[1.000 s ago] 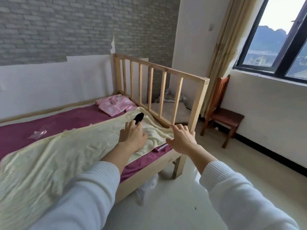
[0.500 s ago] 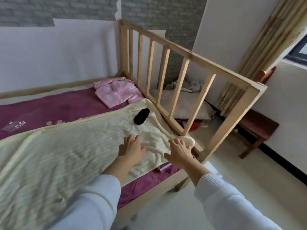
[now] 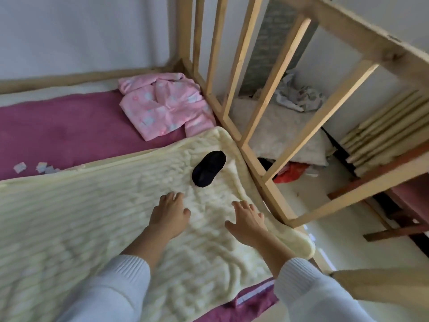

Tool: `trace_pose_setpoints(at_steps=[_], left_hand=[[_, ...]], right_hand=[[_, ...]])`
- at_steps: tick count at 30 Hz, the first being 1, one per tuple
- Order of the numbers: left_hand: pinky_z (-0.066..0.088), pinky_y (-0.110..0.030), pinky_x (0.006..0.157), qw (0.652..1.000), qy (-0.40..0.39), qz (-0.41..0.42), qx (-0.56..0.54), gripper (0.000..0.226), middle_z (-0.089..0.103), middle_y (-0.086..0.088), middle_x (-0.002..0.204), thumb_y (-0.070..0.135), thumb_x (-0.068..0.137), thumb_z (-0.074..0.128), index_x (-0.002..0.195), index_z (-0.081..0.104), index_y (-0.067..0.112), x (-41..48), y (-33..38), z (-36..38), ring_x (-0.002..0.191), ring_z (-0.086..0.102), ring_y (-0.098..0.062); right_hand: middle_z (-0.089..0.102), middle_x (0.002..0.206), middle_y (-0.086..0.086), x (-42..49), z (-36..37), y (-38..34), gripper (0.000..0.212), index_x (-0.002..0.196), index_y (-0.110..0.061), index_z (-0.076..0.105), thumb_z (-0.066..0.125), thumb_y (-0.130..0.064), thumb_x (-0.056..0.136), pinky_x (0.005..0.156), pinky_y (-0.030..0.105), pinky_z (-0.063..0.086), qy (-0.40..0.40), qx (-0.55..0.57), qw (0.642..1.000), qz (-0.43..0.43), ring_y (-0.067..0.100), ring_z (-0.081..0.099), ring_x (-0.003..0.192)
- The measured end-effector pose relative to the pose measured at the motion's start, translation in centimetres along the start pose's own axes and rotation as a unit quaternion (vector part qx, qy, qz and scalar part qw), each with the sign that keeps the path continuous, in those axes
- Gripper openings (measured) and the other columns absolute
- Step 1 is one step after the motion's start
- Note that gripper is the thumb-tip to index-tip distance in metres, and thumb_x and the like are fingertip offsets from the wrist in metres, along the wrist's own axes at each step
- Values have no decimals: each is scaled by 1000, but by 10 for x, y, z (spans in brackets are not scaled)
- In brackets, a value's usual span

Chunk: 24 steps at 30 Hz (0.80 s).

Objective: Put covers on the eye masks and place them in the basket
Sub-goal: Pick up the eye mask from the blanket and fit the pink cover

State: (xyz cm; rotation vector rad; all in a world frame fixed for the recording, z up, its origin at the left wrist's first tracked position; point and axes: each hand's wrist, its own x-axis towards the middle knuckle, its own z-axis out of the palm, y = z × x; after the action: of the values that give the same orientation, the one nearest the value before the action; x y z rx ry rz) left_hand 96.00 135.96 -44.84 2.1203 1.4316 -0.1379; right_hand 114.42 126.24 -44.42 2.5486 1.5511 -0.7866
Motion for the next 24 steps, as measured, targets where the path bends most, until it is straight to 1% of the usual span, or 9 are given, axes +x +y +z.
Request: trace_pose_setpoints(at_steps=[7,10,13,15,17,19,20,22,24], left_hand=[[42,-39,99,997,4,-39,-70,49,42,-5,146,31,96,42,142,36,16,121,-27,63,132,36,-25],[44,-39,92,993,21,-53,-101,45,49,-7,140,29,95,44,137,41,14,167,-32,90,126,41,-27],[47,-44,94,980,27,-54,-190,45,54,-8,137,27,95,44,139,40,20,205,-29,110,124,47,-32],[45,-49,98,963,12,-72,-261,51,52,-7,140,28,94,43,144,37,24,224,-22,121,125,46,-35],[35,-42,107,956,1,-101,-274,50,49,-6,140,32,95,42,143,41,22,236,-13,129,128,39,-32],[32,-35,100,946,1,-117,-301,36,53,-2,121,34,93,43,124,60,24,237,-7,131,117,41,-24],[36,-35,90,933,2,-122,-339,25,53,0,105,33,91,44,102,66,26,235,-5,130,102,46,-19],[37,-31,66,887,-3,-156,-435,18,47,1,80,33,86,46,75,51,21,228,0,120,69,43,-12],[42,-28,70,835,-17,-201,-512,24,54,6,80,38,88,46,72,54,21,214,1,106,68,48,-7]], right_hand=[[40,146,5,162,39,22,67,144,-17,28,51,-41,86,101,44,39,-34,56,998,1,26,41,130],[44,142,4,217,58,24,64,144,-20,28,51,-40,87,85,40,51,-38,131,990,17,26,56,114],[59,128,6,261,70,18,50,134,-19,45,57,-31,87,63,25,47,-12,311,947,78,23,61,99],[71,97,8,282,73,12,25,106,-14,63,58,-22,83,58,26,46,25,410,906,106,27,65,80],[67,77,4,293,74,6,9,88,-13,64,61,-18,82,57,30,48,44,482,865,133,23,62,69],[64,74,4,297,73,2,5,85,-11,63,63,-16,83,52,25,44,52,498,852,153,17,59,65],[63,73,5,296,71,1,6,85,-9,62,62,-14,84,50,24,42,55,478,865,144,17,58,63],[58,71,9,288,62,1,11,88,-2,61,60,-13,87,52,24,44,55,440,892,91,18,55,63],[54,64,5,270,47,3,7,84,-7,63,58,-10,88,50,19,46,47,458,887,37,10,56,59]])
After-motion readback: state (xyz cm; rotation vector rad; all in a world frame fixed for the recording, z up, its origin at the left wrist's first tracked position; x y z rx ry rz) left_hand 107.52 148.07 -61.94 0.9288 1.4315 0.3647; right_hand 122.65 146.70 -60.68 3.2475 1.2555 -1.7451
